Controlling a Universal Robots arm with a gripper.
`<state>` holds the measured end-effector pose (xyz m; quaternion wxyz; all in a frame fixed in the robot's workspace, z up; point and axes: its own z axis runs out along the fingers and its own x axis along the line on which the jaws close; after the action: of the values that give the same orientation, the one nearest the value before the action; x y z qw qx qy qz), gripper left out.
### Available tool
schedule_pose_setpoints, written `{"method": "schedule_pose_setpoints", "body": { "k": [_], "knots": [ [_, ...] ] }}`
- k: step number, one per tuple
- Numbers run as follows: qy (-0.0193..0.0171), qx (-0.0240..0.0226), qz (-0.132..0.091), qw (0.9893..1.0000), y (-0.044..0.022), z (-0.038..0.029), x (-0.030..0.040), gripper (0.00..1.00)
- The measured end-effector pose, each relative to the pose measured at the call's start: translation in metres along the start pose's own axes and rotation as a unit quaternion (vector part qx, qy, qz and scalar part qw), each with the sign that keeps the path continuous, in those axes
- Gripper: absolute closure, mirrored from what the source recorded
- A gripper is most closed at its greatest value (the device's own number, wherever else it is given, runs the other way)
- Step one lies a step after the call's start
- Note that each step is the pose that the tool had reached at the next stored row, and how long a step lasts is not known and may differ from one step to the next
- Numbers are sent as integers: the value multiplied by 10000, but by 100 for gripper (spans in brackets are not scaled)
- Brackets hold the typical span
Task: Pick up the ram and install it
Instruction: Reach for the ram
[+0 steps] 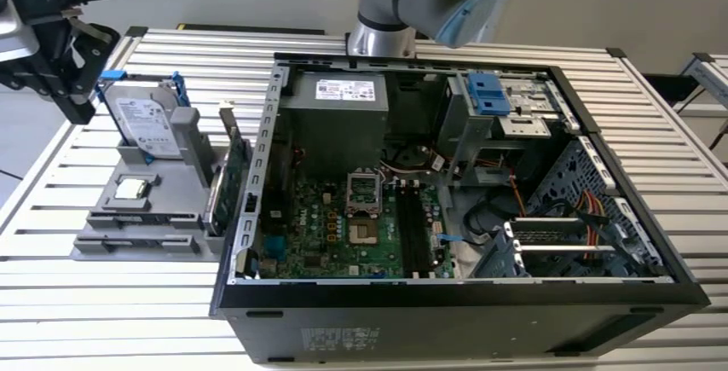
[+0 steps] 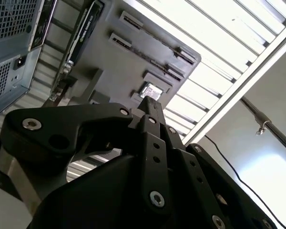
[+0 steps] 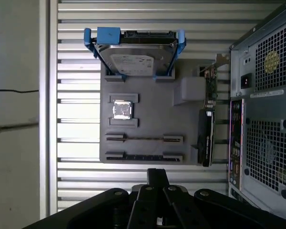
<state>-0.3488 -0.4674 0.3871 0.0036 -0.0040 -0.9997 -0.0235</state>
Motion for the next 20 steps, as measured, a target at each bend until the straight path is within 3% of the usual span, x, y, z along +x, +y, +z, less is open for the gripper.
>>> {"method": "schedule_pose_setpoints", "body": {
  "k": [20],
  "knots": [
    [0,0,-1,10000,-170,-8,-1,100]
  ]
}}
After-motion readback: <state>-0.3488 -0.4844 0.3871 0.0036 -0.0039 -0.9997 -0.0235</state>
